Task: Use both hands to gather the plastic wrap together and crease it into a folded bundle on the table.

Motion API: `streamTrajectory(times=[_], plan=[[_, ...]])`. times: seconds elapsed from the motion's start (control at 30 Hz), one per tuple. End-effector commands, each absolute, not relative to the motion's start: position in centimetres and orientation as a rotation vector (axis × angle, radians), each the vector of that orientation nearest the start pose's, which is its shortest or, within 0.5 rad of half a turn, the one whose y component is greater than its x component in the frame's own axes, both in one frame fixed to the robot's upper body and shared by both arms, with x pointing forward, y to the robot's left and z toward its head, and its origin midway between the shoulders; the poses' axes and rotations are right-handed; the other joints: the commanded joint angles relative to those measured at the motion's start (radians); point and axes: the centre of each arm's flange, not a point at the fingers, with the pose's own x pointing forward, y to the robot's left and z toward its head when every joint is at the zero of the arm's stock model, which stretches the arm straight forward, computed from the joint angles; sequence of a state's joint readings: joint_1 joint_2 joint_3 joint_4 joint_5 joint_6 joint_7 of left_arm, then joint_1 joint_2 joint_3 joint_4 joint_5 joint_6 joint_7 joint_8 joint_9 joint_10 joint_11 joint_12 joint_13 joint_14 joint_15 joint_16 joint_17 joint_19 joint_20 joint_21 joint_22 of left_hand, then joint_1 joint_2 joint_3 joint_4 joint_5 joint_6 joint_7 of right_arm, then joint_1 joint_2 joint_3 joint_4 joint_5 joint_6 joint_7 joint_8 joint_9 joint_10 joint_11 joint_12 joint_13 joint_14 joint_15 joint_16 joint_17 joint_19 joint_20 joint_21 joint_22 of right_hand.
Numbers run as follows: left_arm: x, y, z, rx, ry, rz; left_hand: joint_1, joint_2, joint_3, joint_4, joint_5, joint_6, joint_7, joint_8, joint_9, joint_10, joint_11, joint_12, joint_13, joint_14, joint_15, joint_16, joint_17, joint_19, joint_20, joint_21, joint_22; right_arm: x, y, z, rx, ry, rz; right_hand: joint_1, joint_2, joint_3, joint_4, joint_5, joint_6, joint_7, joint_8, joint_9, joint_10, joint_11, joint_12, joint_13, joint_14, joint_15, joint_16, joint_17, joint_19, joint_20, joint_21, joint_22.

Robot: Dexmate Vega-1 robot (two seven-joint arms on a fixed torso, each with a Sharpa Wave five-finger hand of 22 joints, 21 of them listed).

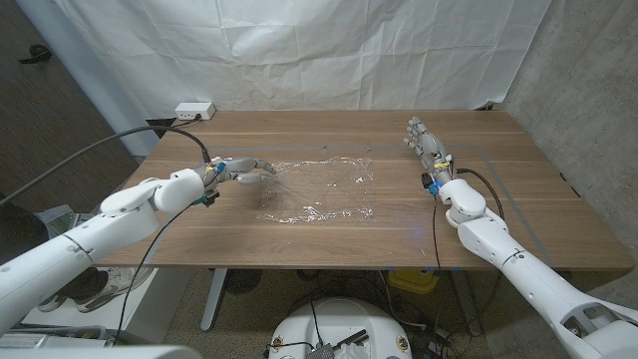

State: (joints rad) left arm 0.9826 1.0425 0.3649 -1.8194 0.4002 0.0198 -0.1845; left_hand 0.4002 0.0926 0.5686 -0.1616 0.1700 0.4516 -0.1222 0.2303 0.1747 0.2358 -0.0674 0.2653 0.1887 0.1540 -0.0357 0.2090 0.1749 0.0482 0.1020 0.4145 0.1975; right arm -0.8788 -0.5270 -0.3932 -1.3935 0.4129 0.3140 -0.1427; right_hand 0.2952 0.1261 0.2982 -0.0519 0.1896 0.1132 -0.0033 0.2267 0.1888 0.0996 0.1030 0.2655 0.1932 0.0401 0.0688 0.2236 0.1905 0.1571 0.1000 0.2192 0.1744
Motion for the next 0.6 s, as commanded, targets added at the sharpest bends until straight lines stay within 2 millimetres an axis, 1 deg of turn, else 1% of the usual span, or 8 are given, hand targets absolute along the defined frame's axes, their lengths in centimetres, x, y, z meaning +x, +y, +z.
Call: streamTrajectory(times=[0.03, 0.2, 0.23, 0.27, 0.33, 0.37, 0.43, 0.6], plan=[[57.6, 31.7, -0.8, 1.583, -0.420, -0.173, 0.000, 0.002, -0.001, 0.000, 0.002, 0.015, 0.002, 0.005, 0.005, 0.024, 0.001, 0.008, 0.003, 0.013, -0.023, -0.004, 0.003, 0.005, 0.005, 0.006, 0.006, 60.8, -26.7, -2.5, -0.385, -0.739, -0.009, 0.025, 0.003, 0.010, -0.022, -0.004, 0.043, 0.003, 0.011, 0.003, 0.044, 0.007, 0.011, 0.006, 0.049, 0.008, 0.019, 0.002, 0.032, 0.004, 0.009, 0.004], [57.7, 31.6, -0.7, 1.599, -0.416, -0.180, -0.005, 0.002, -0.002, 0.004, 0.002, 0.033, 0.003, 0.004, 0.005, 0.046, -0.003, 0.013, 0.004, 0.016, -0.025, -0.005, 0.004, 0.005, 0.005, 0.006, 0.006, 60.0, -25.9, -3.0, -0.481, -0.737, -0.042, 0.044, 0.007, 0.021, -0.039, -0.006, 0.077, 0.005, 0.016, 0.003, 0.089, 0.012, 0.020, 0.006, 0.096, 0.012, 0.031, 0.005, 0.050, 0.018, 0.011, 0.005], [57.8, 31.6, -0.7, 1.602, -0.415, -0.181, -0.006, 0.002, -0.002, 0.005, 0.002, 0.037, 0.005, 0.005, 0.005, 0.048, -0.004, 0.013, 0.004, 0.016, -0.026, -0.006, 0.004, 0.005, 0.005, 0.006, 0.006, 59.7, -25.7, -3.1, -0.498, -0.740, -0.057, 0.046, 0.008, 0.023, -0.041, -0.007, 0.087, 0.007, 0.017, 0.003, 0.102, 0.013, 0.023, 0.007, 0.115, 0.013, 0.037, 0.007, 0.060, 0.022, 0.013, 0.005], [57.8, 31.6, -0.7, 1.605, -0.415, -0.181, -0.006, 0.002, -0.002, 0.005, 0.003, 0.040, 0.007, 0.005, 0.005, 0.050, -0.004, 0.013, 0.004, 0.019, -0.028, -0.005, 0.004, 0.005, 0.005, 0.005, 0.006, 59.5, -25.5, -3.2, -0.521, -0.745, -0.076, 0.048, 0.011, 0.025, -0.043, -0.008, 0.099, 0.008, 0.018, 0.003, 0.121, 0.018, 0.027, 0.007, 0.134, 0.012, 0.044, 0.010, 0.080, 0.022, 0.019, 0.005], [57.9, 31.5, -0.7, 1.610, -0.413, -0.184, -0.007, 0.002, -0.002, 0.005, 0.003, 0.046, 0.007, 0.005, 0.005, 0.057, -0.001, 0.015, 0.004, 0.020, -0.028, -0.005, 0.004, 0.006, 0.004, 0.006, 0.006, 59.0, -25.0, -3.3, -0.566, -0.755, -0.106, 0.056, 0.017, 0.032, -0.049, -0.009, 0.136, 0.013, 0.025, 0.003, 0.162, 0.017, 0.036, 0.007, 0.190, 0.002, 0.063, 0.016, 0.117, 0.023, 0.029, 0.007], [57.9, 31.5, -0.8, 1.610, -0.411, -0.186, -0.007, 0.002, -0.002, 0.006, 0.003, 0.049, 0.009, 0.005, 0.005, 0.059, -0.002, 0.015, 0.004, 0.020, -0.029, -0.005, 0.004, 0.006, 0.004, 0.005, 0.006, 58.7, -24.8, -3.4, -0.585, -0.753, -0.125, 0.065, 0.025, 0.039, -0.053, -0.009, 0.147, 0.014, 0.025, 0.003, 0.181, 0.019, 0.039, 0.008, 0.206, -0.001, 0.068, 0.018, 0.143, 0.018, 0.037, 0.007], [57.9, 31.5, -0.8, 1.613, -0.409, -0.190, -0.008, 0.003, -0.002, 0.006, 0.003, 0.052, 0.009, 0.005, 0.005, 0.061, -0.002, 0.015, 0.004, 0.022, -0.028, -0.005, 0.004, 0.006, 0.005, 0.006, 0.006, 58.2, -24.4, -3.6, -0.623, -0.754, -0.163, 0.089, 0.041, 0.057, -0.063, -0.007, 0.187, 0.017, 0.033, 0.003, 0.214, 0.011, 0.045, 0.008, 0.247, -0.010, 0.083, 0.024, 0.171, 0.012, 0.044, 0.008], [57.9, 31.3, -0.9, 1.624, -0.407, -0.196, -0.010, 0.003, -0.001, 0.008, 0.003, 0.062, 0.009, 0.004, 0.005, 0.071, 0.001, 0.016, 0.004, 0.027, -0.027, -0.005, 0.004, 0.009, 0.006, 0.007, 0.006, 57.4, -23.4, -3.9, -0.723, -0.760, -0.212, 0.106, 0.049, 0.069, -0.067, -0.007, 0.215, 0.017, 0.037, 0.003, 0.248, 0.010, 0.052, 0.008, 0.272, -0.016, 0.094, 0.030, 0.197, 0.009, 0.050, 0.009]])
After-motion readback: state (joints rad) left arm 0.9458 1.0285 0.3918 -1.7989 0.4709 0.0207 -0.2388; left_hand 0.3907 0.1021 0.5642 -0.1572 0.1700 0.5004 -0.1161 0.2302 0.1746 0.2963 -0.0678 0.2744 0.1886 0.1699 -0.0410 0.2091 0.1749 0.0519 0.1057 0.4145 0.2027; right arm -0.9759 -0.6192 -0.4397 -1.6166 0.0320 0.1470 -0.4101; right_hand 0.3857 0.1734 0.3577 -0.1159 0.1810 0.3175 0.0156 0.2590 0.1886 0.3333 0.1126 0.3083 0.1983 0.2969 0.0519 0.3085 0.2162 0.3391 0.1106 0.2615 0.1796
